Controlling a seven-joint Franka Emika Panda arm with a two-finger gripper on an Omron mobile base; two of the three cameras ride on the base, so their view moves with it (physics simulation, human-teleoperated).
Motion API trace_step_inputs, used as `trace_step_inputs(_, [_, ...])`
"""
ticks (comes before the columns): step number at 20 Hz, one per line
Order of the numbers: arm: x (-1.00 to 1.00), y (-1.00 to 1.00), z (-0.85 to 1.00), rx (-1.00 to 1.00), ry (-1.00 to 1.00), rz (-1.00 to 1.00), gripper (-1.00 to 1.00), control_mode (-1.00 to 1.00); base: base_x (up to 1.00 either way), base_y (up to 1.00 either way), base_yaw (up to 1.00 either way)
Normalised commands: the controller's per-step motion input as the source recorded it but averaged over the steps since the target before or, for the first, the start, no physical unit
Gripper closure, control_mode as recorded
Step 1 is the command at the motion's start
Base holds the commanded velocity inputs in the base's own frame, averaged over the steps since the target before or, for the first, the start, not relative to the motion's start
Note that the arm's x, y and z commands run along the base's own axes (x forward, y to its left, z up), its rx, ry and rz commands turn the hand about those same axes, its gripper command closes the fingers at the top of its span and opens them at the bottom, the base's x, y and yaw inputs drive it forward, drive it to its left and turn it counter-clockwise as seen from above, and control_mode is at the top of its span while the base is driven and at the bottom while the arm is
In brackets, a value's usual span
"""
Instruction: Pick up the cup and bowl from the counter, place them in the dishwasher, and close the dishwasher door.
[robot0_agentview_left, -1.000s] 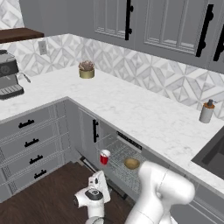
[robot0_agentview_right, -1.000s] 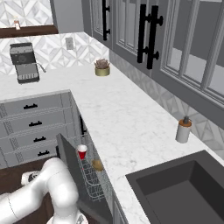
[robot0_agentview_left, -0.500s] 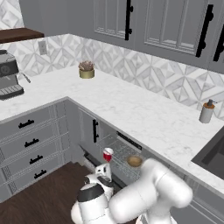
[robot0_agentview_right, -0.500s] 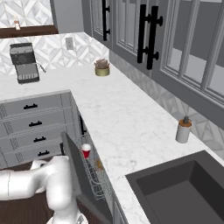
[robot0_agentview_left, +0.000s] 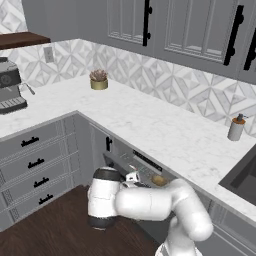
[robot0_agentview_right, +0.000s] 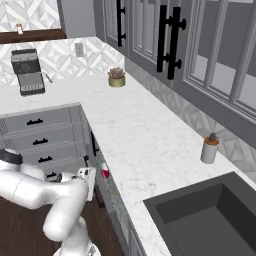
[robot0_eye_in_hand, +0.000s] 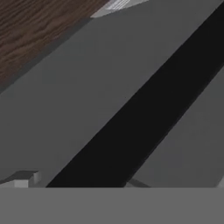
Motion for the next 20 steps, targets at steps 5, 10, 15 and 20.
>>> trace_step_inputs(5, [0.89, -0.5, -0.17, -0.57, -0.33, -0.21, -1.0, -1.0, 0.0, 0.0, 0.0])
trace_step_inputs(10, [0.45, -0.04, -0.76, -0.65, -0.38, -0.24, -1.0, -1.0, 0.0, 0.0, 0.0])
trace_step_inputs(15, [0.19, 0.0, -0.87, -0.62, -0.31, -0.25, -1.0, -1.0, 0.0, 0.0, 0.0])
trace_step_inputs(20, [0.17, 0.0, -0.63, -0.48, -0.15, -0.22, -1.0, -1.0, 0.0, 0.0, 0.0])
